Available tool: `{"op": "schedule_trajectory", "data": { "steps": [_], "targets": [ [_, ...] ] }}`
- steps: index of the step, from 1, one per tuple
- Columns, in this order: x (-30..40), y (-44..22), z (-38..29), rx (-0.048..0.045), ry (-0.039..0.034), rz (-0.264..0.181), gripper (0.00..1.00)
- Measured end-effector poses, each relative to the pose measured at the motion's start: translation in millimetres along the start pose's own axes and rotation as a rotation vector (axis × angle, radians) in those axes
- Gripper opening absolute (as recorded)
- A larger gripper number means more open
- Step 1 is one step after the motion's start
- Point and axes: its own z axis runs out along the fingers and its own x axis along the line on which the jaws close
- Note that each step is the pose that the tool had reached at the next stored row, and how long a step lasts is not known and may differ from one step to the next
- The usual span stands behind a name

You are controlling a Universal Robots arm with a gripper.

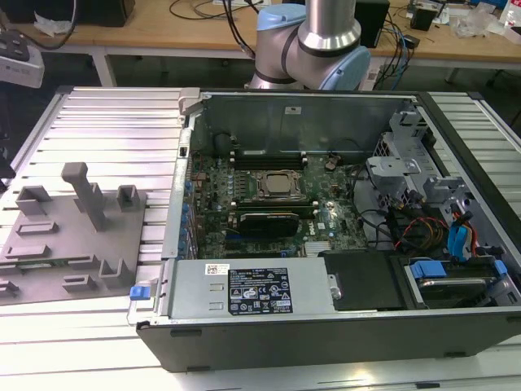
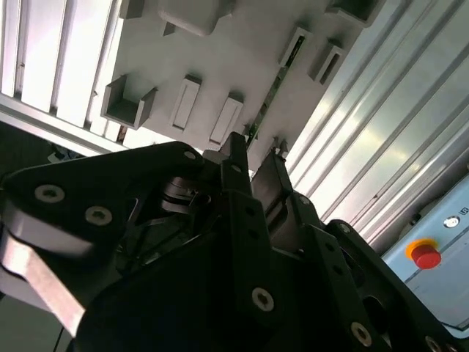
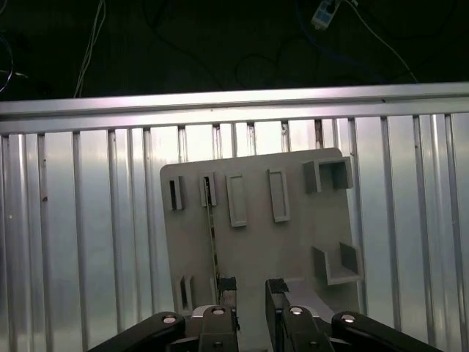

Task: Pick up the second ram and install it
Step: 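Pick up the second ram and move it above second insertion slot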

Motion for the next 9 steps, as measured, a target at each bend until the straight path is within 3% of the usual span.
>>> {"op": "schedule_trajectory", "data": {
  "steps": [1,9],
  "targets": [
    [0.1,-0.2,5.9,0.0000,0.0000,0.000,0.30],
    [0.3,-0.6,13.9,-0.0001,0.0000,0.000,0.30]
  ]
}}
